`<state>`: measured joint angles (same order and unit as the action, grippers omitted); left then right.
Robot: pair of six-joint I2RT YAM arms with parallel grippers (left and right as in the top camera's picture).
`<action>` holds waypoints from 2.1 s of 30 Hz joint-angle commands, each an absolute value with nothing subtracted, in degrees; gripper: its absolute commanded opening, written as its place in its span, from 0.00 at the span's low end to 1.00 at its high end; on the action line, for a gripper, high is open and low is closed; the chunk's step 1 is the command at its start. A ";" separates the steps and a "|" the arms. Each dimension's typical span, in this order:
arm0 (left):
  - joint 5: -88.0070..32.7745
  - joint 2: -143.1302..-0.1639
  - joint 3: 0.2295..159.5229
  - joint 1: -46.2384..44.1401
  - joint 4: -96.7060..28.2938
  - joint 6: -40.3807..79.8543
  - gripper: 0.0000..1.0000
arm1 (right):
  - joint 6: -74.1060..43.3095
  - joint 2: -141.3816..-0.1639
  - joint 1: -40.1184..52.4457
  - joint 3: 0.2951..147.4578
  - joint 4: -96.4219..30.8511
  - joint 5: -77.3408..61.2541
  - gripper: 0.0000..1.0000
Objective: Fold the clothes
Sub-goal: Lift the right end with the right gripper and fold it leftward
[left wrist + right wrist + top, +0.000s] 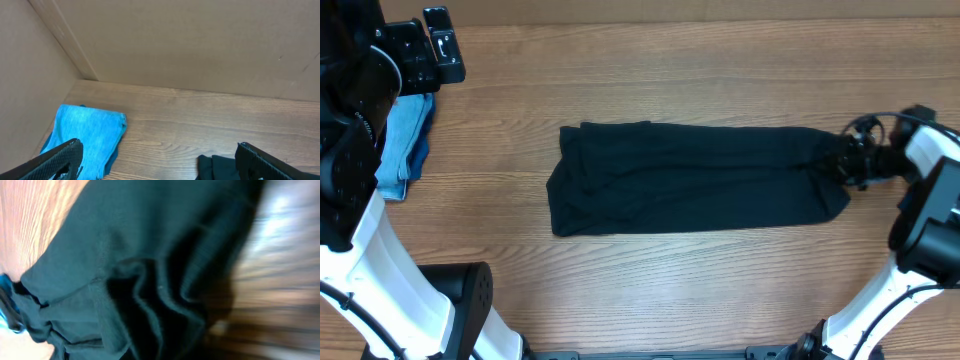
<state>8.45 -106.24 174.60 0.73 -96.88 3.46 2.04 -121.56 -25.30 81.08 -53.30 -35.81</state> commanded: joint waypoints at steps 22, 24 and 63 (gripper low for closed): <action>9.17 -106.17 174.54 0.71 -96.77 3.86 1.00 | -6.11 -97.95 -14.41 80.77 -57.98 -23.99 0.04; 9.17 -106.17 174.54 0.71 -96.79 3.86 1.00 | -6.28 -97.71 -13.61 80.77 -58.78 -24.03 0.04; 9.17 -106.17 174.54 0.71 -96.77 3.86 1.00 | -23.24 -95.20 22.55 86.67 -46.78 -23.16 0.04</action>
<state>8.45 -106.24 174.60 0.73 -96.88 3.46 -19.16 -96.90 20.18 85.14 -49.12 -23.51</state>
